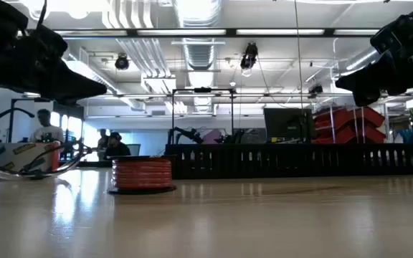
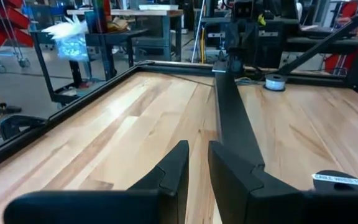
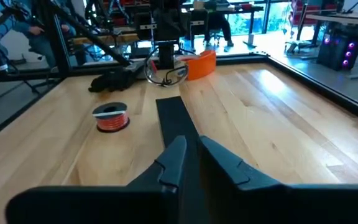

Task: Ziptie cables
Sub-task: Return to Home Position

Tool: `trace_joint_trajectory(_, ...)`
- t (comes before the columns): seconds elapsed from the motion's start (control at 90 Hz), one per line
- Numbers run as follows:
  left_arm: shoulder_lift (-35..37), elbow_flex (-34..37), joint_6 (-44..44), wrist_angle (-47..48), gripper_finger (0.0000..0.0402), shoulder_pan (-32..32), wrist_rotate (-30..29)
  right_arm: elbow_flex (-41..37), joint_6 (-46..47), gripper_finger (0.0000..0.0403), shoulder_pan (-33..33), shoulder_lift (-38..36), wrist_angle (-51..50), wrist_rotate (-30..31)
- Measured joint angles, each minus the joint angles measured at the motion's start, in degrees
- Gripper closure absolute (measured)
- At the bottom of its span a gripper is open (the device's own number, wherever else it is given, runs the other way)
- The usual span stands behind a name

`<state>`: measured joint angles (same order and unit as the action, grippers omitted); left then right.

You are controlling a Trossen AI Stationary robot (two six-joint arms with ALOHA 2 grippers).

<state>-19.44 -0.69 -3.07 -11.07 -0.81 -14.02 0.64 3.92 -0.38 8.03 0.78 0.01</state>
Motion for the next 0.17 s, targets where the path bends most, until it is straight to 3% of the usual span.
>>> trace_joint_trajectory(0.167,-0.6,0.0,0.0,0.0,0.0352,0.0,0.0,0.0,0.0,0.0368,0.0,0.0,0.0,0.0)
